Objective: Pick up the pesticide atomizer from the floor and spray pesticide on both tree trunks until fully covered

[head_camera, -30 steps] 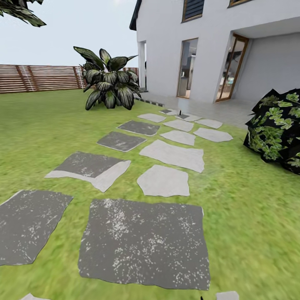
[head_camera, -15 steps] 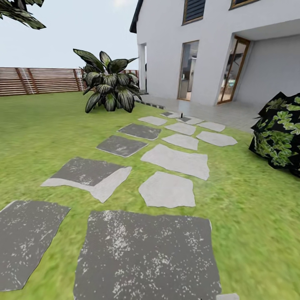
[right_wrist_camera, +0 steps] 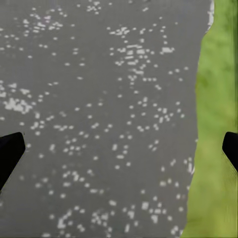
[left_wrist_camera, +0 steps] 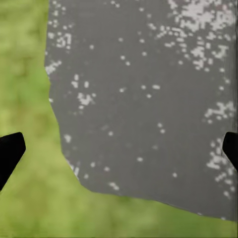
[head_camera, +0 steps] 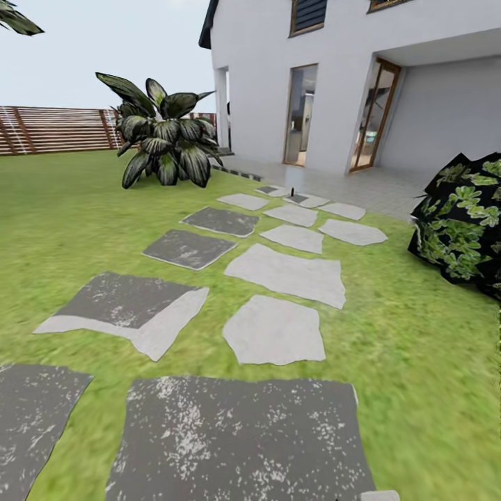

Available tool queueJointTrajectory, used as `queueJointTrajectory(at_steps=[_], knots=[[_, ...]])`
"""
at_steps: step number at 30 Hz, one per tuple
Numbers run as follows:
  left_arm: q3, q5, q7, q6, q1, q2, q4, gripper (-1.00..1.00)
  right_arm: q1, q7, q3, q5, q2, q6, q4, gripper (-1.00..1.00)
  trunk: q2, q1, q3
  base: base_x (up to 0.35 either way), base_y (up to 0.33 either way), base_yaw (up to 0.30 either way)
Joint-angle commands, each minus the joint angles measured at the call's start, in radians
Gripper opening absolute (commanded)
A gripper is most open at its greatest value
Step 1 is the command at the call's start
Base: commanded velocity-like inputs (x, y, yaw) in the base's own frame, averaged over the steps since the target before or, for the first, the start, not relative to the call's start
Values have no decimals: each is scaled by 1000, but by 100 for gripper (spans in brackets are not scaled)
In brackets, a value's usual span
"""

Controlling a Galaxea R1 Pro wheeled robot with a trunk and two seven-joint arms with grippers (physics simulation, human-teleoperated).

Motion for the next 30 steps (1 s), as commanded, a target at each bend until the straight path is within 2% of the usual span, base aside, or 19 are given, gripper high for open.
queueJointTrajectory(at_steps=[1, 30], knots=[[3, 1, 0, -3, -1, 0, 1, 100, -1, 0, 0, 6, 0, -3, 1, 100, 0, 0, 0, 337, 74, -175], [3, 1, 0, -3, -1, -1, 1, 100, -1, 0, 1, 6, 0, -3, 1, 100, 0, 0, 2, 337, 73, -16]])
